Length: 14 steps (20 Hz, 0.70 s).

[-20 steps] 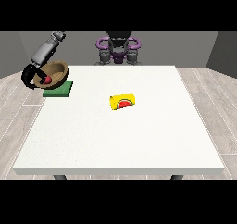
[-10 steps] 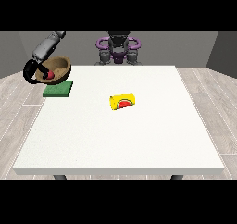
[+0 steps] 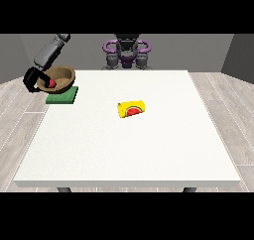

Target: Pick the cup and pour the ball into the bowl, then pick the bowl and place it on the pad

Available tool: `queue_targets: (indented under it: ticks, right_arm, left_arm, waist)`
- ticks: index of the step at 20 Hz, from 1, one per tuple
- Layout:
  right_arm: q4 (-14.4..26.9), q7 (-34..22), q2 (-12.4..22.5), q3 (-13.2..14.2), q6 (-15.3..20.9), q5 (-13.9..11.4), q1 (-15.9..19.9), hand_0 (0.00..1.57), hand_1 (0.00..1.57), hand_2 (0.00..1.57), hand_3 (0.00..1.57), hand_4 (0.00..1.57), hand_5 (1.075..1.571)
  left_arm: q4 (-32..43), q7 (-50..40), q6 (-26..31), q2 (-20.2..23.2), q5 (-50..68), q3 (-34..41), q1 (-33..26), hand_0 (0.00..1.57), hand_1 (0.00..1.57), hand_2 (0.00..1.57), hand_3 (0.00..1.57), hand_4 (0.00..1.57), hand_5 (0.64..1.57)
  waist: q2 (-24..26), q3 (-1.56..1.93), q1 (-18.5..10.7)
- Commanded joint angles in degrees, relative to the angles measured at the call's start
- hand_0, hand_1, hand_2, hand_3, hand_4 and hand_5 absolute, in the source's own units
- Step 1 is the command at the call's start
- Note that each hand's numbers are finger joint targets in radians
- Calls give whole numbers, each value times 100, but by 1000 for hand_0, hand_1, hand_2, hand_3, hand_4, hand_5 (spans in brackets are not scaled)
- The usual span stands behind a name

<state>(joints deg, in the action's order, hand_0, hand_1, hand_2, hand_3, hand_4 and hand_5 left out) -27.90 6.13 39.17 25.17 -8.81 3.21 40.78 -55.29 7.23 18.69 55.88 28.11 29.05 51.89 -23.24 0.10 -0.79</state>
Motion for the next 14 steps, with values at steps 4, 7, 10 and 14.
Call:
queue_targets:
  ticks: [4, 7, 10, 14]
  right_arm:
    - [366, 82, 209, 239, 358, 85, 130, 740, 740, 690, 1053, 0, 1538]
    - [512, -77, 569, 307, 179, 123, 243, 694, 694, 572, 1018, 0, 1535]
    - [445, -230, 654, 337, 160, 194, 432, 477, 477, 543, 692, 0, 1513]
    - [330, -431, 796, 345, -312, 331, 459, 200, 200, 300, 446, 0, 1476]
  left_arm:
    - [-319, -200, -115, 127, 154, 53, 12, 0, 0, 0, 0, 0, 1516]
    - [-551, -160, -175, -88, 225, 48, -203, 0, 0, 0, 0, 0, 1517]
    - [-274, -142, 55, 140, 308, 128, -118, 0, 0, 0, 0, 0, 1515]
    - [-127, 30, -54, -51, 116, 31, -395, 0, 0, 0, 0, 0, 1515]
  waist:
    - [-142, -1, -5]
    - [-157, -2, -137]
    - [-180, -7, -132]
    - [250, -10, 88]
